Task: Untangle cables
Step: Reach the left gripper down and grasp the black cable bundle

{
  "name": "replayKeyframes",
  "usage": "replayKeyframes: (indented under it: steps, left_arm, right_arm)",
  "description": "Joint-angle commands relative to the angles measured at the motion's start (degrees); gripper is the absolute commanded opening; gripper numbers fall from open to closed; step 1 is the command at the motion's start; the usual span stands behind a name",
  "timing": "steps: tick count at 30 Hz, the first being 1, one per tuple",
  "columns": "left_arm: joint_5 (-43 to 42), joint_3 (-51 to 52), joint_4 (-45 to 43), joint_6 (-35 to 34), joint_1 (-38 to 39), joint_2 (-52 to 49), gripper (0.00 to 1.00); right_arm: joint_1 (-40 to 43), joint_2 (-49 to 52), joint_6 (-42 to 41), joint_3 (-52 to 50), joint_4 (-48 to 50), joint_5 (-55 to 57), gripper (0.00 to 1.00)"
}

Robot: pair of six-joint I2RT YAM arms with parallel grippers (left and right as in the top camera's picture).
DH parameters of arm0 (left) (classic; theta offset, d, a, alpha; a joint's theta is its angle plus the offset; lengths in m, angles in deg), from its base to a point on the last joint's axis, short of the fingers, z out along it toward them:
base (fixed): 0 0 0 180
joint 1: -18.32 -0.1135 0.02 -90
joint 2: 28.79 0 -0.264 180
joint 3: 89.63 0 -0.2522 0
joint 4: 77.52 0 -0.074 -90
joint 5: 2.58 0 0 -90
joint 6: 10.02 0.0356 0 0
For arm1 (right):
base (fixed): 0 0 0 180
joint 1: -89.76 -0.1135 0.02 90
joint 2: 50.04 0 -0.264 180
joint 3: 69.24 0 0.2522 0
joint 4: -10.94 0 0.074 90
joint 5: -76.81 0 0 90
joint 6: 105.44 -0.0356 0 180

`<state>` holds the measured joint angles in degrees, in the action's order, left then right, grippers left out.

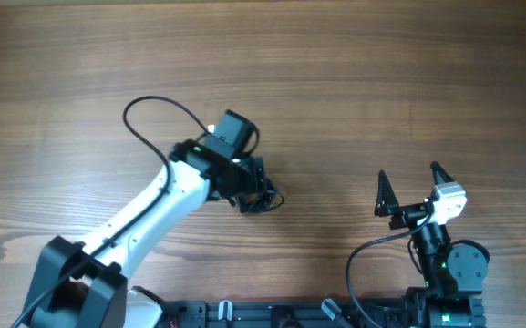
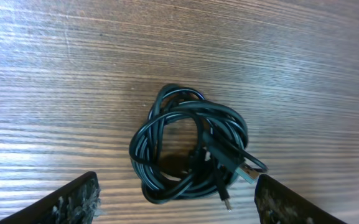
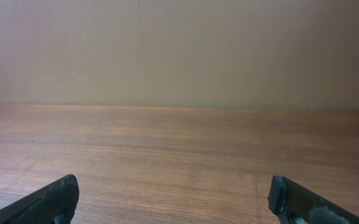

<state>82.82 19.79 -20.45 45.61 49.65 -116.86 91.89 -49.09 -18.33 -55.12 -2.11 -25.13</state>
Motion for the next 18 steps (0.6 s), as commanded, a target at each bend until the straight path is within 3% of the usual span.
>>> replayKeyframes:
  steps: [1,6,10,13,16,18]
  left_arm:
    - [9.88,1.4,-0.68,-5.73,4.09,-1.11,0.8]
    - [9.14,1.66,-1.29,-16.04,4.57,-3.39,0.74]
    - [1.36,1.66,-2.67,-17.18,4.57,-7.67,0.7]
    - [-1.79,1.66,-2.82,-21.99,4.57,-10.64,0.54]
    - [-1.75,1.66,-4.81,-22.01,4.57,-13.03,0.32]
    - [0.46,1.66,-5.77,-22.01,4.57,-13.2,0.04]
  right_arm:
    - [-0.2,-0.31,0.52,-0.07,0.13,0.28,1.0]
    - [-0.2,-0.31,0.52,-0.07,0.13,0.28,1.0]
    - [-0.2,-0.31,0.55,-0.07,0.13,0.28,1.0]
    - [-0.2,-0.31,0.52,-0.07,0.13,0.28,1.0]
    - [-0.2,-0.31,0.52,-0.07,0.13,0.28,1.0]
    - [-0.2,-0.31,0.52,-0.07,0.13,0.28,1.0]
